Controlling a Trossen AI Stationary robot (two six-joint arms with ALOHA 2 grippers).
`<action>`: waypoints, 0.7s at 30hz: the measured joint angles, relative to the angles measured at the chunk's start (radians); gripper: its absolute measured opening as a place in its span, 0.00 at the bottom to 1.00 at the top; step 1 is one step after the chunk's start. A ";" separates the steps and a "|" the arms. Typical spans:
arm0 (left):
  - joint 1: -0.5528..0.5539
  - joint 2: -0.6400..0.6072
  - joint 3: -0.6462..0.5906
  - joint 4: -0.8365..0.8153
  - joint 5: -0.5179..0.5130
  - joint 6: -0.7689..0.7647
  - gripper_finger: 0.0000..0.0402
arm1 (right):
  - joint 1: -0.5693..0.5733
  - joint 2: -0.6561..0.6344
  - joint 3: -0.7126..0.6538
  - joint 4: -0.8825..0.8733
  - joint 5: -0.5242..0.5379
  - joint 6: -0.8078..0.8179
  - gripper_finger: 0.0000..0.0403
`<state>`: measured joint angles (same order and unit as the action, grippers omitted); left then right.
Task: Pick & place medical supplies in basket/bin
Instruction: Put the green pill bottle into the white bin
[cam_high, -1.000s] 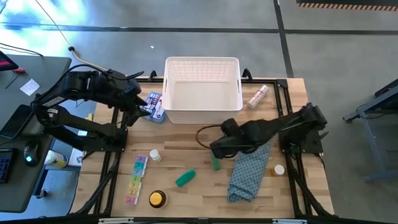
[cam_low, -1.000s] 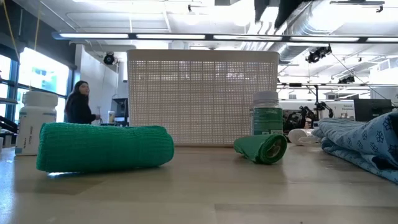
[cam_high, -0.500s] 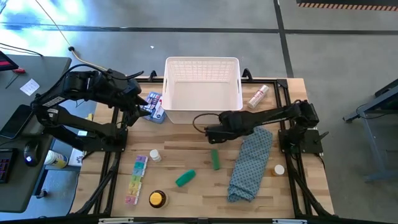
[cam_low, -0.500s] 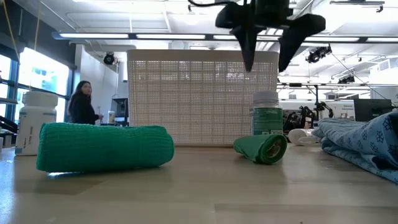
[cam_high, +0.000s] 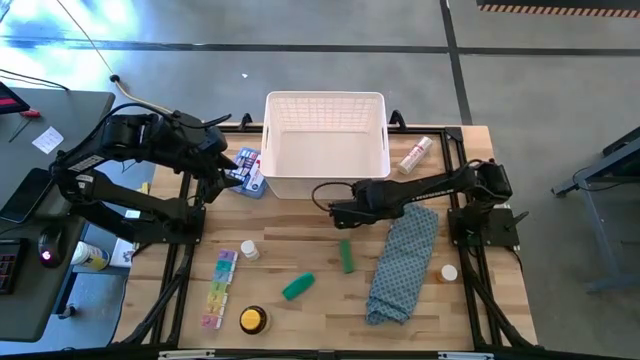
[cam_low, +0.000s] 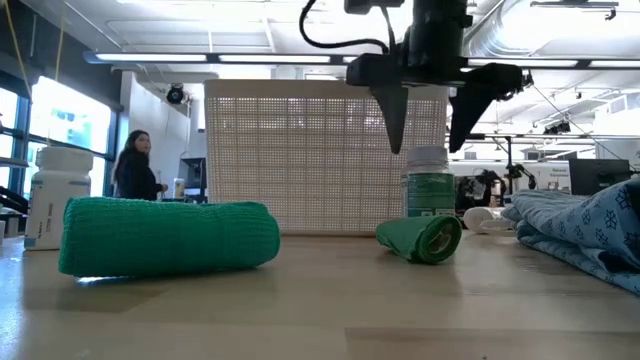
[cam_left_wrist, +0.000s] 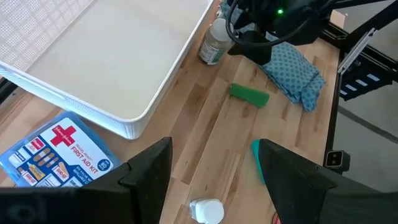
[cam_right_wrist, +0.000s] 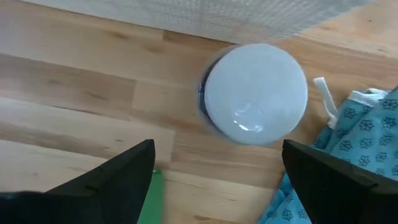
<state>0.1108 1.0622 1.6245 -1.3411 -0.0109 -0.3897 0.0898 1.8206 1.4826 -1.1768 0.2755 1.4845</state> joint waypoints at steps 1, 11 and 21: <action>0.000 0.000 0.000 0.000 0.000 0.000 0.67 | 0.000 0.000 0.000 -0.003 0.009 0.000 0.85; 0.000 0.000 0.000 0.000 0.000 0.000 0.67 | -0.036 0.000 0.000 -0.007 0.064 -0.014 0.85; 0.000 0.000 0.000 0.000 0.000 -0.008 0.67 | -0.052 0.000 -0.001 -0.016 0.100 -0.027 0.85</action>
<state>0.1108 1.0626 1.6245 -1.3411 -0.0109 -0.3978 0.0380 1.8206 1.4818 -1.1926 0.3752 1.4574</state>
